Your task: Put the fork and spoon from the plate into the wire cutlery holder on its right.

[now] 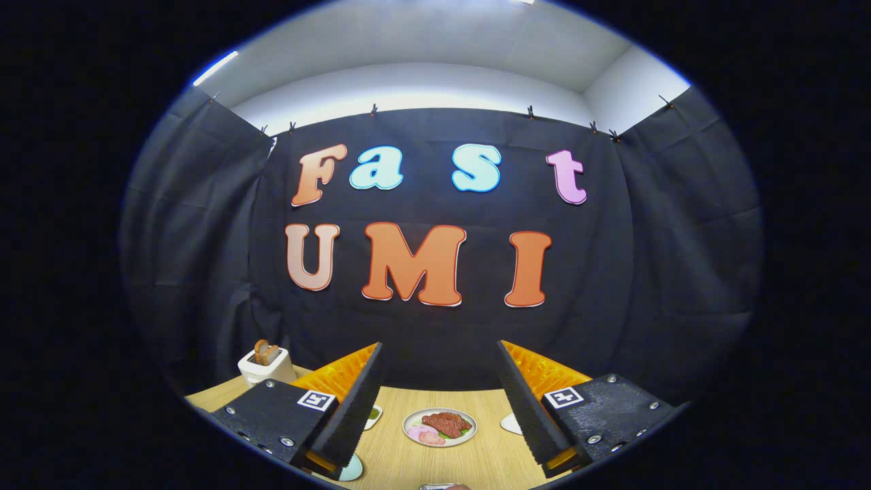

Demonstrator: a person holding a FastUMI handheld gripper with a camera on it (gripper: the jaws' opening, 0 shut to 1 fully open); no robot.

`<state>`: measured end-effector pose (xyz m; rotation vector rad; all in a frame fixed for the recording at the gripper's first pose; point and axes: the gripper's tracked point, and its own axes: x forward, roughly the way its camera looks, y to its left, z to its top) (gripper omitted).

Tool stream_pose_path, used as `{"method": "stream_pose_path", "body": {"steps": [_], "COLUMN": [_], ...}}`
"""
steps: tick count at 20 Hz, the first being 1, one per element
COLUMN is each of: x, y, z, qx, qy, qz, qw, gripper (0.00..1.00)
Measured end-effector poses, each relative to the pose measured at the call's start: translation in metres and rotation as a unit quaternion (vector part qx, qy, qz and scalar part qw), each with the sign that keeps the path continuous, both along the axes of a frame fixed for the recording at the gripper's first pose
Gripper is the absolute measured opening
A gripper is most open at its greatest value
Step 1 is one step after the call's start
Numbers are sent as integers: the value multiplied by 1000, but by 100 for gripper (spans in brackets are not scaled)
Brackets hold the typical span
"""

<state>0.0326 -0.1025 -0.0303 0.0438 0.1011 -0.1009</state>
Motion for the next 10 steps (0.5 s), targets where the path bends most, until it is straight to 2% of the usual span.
{"method": "stream_pose_path", "body": {"steps": [3,10], "x": [-1,-1], "y": [1,5], "z": [28,40], "qx": [-17,-12], "qy": [-57,-80], "qz": [-1,0], "qw": [998,997], "gripper": [96,97]}}
